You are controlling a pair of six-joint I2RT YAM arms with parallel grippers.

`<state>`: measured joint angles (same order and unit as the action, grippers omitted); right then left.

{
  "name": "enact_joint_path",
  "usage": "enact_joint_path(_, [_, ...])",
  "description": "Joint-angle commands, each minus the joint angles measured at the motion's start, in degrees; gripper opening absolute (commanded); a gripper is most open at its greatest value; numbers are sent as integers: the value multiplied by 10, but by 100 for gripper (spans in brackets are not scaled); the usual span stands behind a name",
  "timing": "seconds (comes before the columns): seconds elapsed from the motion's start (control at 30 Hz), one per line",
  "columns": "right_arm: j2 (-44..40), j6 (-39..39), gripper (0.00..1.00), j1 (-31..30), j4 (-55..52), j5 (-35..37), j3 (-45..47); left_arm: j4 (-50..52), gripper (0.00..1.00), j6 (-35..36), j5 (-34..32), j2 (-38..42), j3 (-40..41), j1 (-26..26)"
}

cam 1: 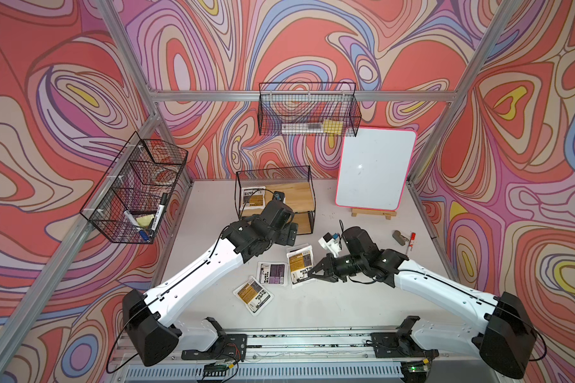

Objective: Place the bagged coffee beans on the shelf by color
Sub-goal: Pick up the bagged coffee beans at the center of the board, then place the bagged coffee beans on the shelf.

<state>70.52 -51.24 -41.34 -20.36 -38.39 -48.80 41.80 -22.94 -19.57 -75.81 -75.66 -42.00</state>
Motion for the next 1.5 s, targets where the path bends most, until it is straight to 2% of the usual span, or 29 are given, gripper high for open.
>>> enact_joint_path(0.0, [30,36,8,-3,-6,6,-54,33,99,-11,-21,17,-19,25])
enact_joint_path(0.37, [165,83,8,2,2,27,-220,46,99,-25,43,37,-35,127])
enact_joint_path(0.7, [277,86,9,52,-16,45,-361,38,99,-35,66,46,-32,192])
enact_joint_path(1.1, [415,91,11,96,-78,55,-541,48,99,-35,65,59,-12,209])
enact_joint_path(1.47, [505,92,16,115,-121,38,-636,56,99,-35,57,80,6,213])
